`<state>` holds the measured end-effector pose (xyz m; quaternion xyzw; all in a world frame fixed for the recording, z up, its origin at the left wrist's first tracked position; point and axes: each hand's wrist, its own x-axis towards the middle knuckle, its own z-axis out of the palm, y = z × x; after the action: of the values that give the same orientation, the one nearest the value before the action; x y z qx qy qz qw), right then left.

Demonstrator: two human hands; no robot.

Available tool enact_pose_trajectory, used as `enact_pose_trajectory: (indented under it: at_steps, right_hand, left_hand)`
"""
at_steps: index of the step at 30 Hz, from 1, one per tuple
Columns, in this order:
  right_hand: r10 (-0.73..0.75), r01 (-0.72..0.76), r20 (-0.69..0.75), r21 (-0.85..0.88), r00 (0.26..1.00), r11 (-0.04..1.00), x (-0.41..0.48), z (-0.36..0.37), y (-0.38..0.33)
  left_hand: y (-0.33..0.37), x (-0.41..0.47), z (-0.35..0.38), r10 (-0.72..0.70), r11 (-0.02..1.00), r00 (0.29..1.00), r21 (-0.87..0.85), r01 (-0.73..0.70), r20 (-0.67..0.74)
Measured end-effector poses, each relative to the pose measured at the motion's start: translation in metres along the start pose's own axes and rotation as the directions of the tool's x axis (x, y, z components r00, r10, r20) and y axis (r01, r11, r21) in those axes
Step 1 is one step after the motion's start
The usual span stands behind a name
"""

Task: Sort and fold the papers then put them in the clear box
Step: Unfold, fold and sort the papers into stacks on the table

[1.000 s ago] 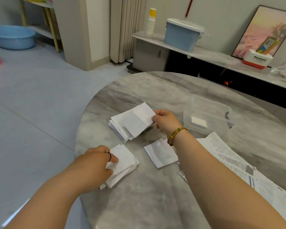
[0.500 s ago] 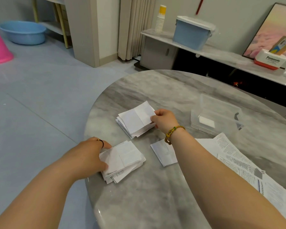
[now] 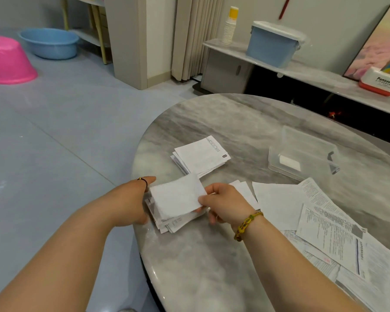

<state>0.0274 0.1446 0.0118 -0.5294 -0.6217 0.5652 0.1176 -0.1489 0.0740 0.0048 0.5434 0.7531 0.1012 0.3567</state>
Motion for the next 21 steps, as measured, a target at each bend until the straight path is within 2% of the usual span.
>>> enact_pose_trajectory:
  at_steps: [6,13,21]
  right_hand:
    - [-0.088,0.051,-0.109,-0.299,0.99,0.953,0.01,0.013,0.017]
    - [-0.09,0.023,-0.147,-0.407,0.985,0.913,0.012,0.022,0.022]
    - [-0.131,-0.035,-0.23,-0.602,0.964,0.797,0.006,0.021,0.015]
  left_hand:
    - [-0.007,0.001,-0.001,-0.015,1.0,1.0,-0.019,0.015,-0.011]
    - [0.01,0.004,0.008,0.043,0.999,0.984,0.025,-0.039,-0.173]
    - [0.018,0.013,0.025,-0.018,0.986,0.979,0.159,0.051,-0.202]
